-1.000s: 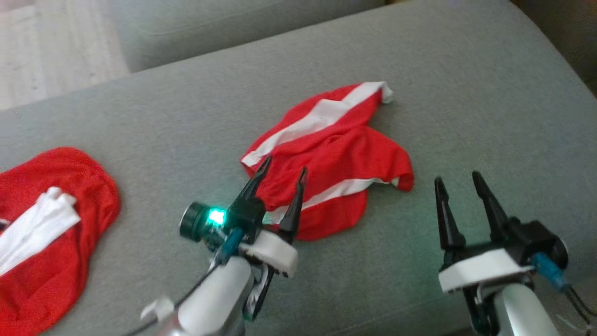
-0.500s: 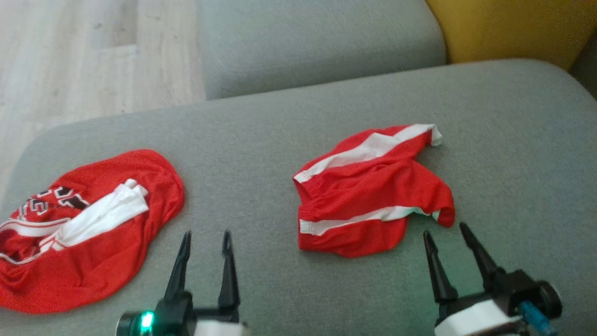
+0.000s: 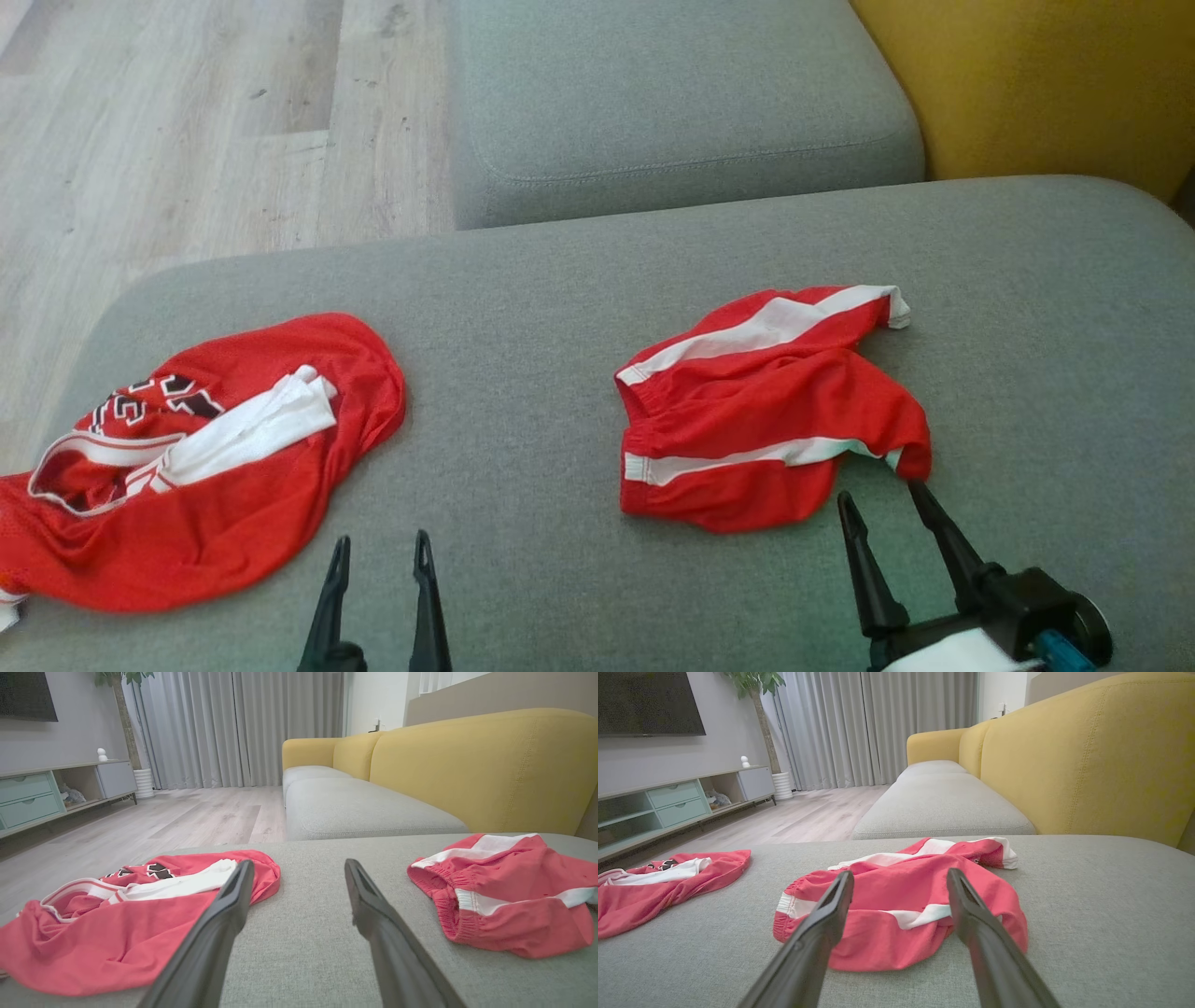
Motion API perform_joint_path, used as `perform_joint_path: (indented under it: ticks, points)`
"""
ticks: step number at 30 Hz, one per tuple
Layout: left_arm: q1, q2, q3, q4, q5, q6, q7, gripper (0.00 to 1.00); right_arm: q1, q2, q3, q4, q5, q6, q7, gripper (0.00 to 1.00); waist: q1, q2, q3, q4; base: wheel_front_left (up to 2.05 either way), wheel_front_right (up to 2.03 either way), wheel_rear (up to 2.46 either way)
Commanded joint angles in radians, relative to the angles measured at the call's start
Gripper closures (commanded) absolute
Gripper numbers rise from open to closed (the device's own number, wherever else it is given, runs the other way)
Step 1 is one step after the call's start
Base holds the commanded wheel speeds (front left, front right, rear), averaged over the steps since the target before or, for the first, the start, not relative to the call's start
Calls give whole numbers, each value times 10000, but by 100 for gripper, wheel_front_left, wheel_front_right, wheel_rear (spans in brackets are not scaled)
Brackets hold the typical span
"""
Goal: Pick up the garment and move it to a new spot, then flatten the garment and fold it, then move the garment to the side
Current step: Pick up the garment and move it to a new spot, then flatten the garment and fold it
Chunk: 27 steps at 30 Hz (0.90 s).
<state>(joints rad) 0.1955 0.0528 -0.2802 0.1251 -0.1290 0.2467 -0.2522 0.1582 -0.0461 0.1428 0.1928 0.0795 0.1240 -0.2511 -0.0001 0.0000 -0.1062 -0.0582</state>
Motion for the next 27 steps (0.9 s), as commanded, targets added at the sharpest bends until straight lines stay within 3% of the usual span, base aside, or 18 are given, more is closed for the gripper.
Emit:
perform_joint_path:
  ticks: [1, 8, 18, 27]
  points:
    - [-300, -25, 409, -293, 94, 46, -95, 0, -265, -47, 240, -351, 44, 67, -107, 0, 1, 0, -1, -2, 0, 0, 0]
    - [-293, -25, 391, -261, 98, 61, -95, 0, -286, -45, 186, -348, 69, 67, -107, 0, 1, 0, 41, 11, 0, 0, 0]
    - [-667, -26, -54, 70, 309, -358, -95, 0, -382, -44, 221, -348, 235, 67, -107, 0, 1, 0, 366, -156, 0, 0, 0]
    - [-2362, -26, -1146, 977, -1019, -1281, -95, 0, -768, -91, 390, -407, 351, 67, -107, 0, 1, 0, 1272, -892, 0, 0, 0]
